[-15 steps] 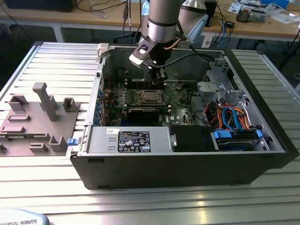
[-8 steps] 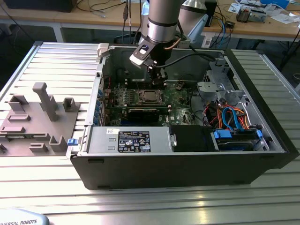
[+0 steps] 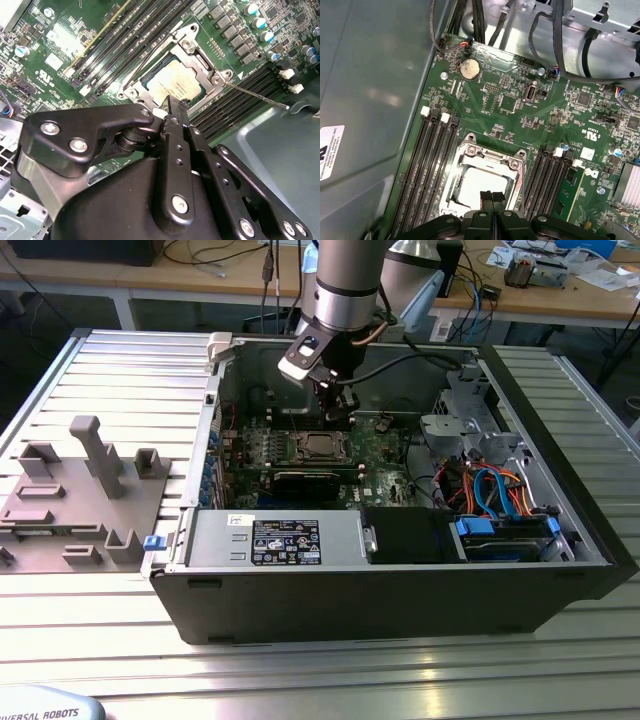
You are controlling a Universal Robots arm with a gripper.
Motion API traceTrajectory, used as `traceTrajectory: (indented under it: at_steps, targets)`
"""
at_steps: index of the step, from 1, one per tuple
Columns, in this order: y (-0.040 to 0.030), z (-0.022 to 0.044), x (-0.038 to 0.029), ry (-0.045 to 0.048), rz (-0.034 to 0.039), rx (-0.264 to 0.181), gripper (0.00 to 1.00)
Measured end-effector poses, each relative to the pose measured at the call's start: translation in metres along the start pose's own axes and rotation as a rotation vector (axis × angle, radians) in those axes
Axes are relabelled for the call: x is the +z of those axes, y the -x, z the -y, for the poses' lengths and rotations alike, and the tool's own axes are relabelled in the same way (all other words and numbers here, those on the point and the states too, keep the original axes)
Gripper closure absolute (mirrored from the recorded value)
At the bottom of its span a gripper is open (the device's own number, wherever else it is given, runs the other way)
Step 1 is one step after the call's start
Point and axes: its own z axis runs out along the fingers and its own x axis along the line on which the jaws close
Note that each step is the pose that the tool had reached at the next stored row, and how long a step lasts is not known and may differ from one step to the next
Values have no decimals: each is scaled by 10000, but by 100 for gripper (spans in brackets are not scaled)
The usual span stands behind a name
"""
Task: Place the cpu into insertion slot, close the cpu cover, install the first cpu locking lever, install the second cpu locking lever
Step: 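Install the first cpu locking lever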
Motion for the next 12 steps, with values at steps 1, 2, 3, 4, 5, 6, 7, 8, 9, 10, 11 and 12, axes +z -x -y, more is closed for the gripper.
traceTrajectory:
  at_steps: [1, 2, 3, 4, 5, 6, 7, 8, 9, 10, 11, 12]
  targets:
    - [0, 0, 0, 0, 2, -42, 89]
    - [0, 0, 0, 0, 2, -79, 89]
    - [0, 0, 0, 0, 3, -105, 89]
    - [0, 0, 0, 1, 4, -139, 89]
    - [0, 0, 0, 1, 4, -165, 89]
    - [0, 0, 0, 1, 5, -195, 89]
    - [0, 0, 0, 1, 5, -218, 89]
    - [0, 0, 0, 2, 7, -258, 89]
    - [0, 0, 0, 2, 8, -308, 89]
    - [0, 0, 0, 2, 9, -333, 89]
    - [0, 0, 0, 2, 9, -359, 89]
    - [0, 0, 0, 3, 10, -388, 89]
